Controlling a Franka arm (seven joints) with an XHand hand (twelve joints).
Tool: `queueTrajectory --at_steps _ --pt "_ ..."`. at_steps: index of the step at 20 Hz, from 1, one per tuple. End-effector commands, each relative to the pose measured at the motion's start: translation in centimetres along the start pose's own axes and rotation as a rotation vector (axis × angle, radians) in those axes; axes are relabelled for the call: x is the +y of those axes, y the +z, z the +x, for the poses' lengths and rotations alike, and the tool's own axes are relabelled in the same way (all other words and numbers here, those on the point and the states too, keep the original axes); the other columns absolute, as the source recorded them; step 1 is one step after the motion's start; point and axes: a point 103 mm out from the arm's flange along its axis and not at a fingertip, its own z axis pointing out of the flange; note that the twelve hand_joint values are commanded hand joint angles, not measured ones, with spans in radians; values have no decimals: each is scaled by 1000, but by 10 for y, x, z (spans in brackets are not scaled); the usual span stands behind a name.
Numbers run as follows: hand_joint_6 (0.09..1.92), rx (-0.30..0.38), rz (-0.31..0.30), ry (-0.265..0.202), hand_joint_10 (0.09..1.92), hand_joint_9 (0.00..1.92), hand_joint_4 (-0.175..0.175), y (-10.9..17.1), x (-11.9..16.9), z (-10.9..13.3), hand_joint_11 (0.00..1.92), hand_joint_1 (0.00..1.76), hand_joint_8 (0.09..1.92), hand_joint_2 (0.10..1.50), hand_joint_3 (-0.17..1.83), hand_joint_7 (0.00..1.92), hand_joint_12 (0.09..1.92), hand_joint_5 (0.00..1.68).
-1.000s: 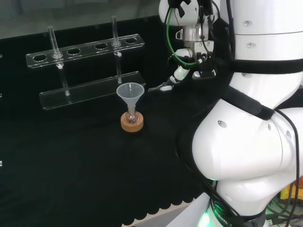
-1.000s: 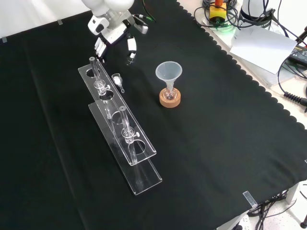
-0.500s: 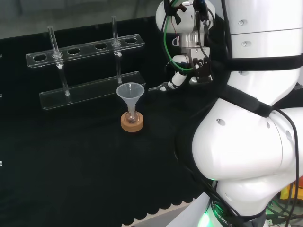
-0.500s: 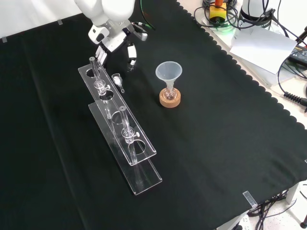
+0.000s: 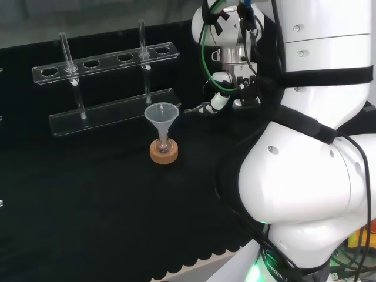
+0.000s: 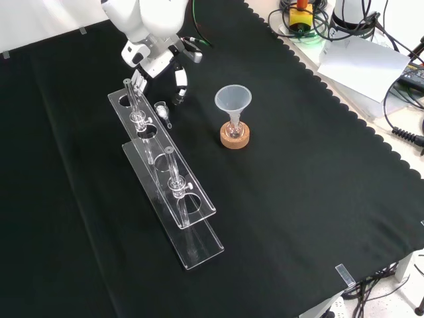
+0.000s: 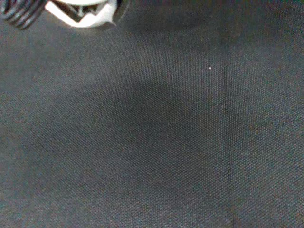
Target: Pick up the weighing funnel.
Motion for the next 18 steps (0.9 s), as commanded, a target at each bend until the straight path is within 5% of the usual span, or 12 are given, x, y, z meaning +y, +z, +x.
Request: queueTrajectory --at_steps 1,6,18 --pt "522 -18 -2 -9 592 617 -40 3 2 1 400 889 694 614 606 337 1297 653" --pt "690 -47 1 -17 598 614 -40 4 6 5 402 890 703 610 614 327 1299 602" --pt "730 -111 27 -3 601 612 -36 10 16 8 406 900 705 608 619 322 1299 623"
